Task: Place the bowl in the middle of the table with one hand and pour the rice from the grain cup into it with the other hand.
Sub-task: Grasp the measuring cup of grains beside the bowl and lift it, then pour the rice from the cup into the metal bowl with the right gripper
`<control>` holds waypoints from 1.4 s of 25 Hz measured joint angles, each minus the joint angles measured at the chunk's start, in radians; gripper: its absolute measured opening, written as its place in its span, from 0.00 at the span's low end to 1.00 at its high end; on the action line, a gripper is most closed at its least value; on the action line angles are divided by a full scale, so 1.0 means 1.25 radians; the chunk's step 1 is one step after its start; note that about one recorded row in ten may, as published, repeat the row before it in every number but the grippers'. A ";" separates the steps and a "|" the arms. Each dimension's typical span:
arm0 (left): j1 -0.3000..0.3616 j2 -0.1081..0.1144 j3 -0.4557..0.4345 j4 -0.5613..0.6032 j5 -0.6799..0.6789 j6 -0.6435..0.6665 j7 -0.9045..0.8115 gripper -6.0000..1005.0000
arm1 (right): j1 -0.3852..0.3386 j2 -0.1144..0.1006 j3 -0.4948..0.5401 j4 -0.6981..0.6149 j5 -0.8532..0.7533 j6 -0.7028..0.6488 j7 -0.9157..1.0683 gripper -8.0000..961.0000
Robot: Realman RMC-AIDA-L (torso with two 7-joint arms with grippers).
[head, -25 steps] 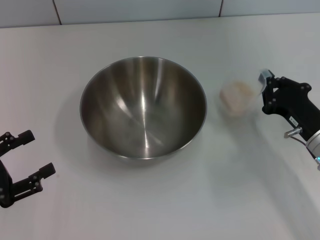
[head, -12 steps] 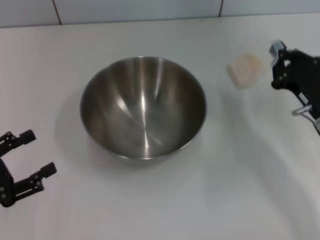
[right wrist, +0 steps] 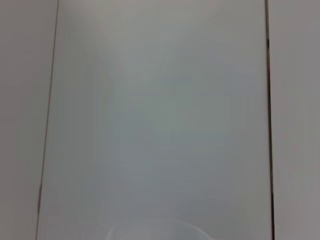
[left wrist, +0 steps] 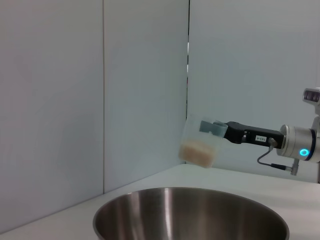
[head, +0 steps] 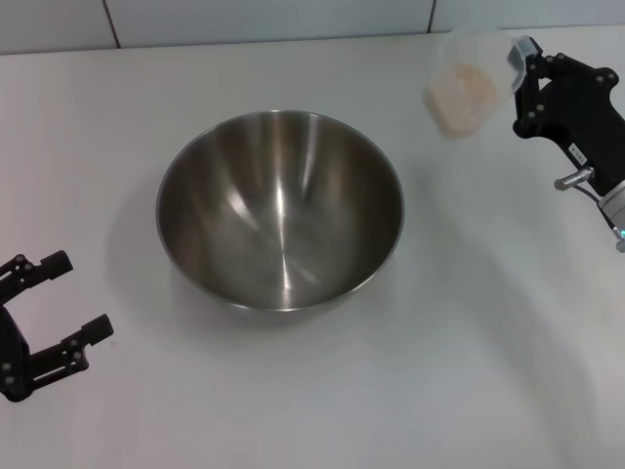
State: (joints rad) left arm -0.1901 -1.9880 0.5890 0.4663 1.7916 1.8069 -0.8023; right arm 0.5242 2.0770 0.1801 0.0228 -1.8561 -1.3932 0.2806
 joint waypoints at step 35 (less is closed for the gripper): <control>-0.001 -0.006 0.002 0.000 0.000 0.001 0.002 0.82 | 0.202 0.007 -0.122 0.056 -0.157 0.083 -0.052 0.01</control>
State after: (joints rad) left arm -0.1910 -1.9957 0.5912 0.4662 1.7917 1.8087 -0.7998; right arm 0.7764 2.0858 0.0278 0.0926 -2.0526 -1.2897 0.2158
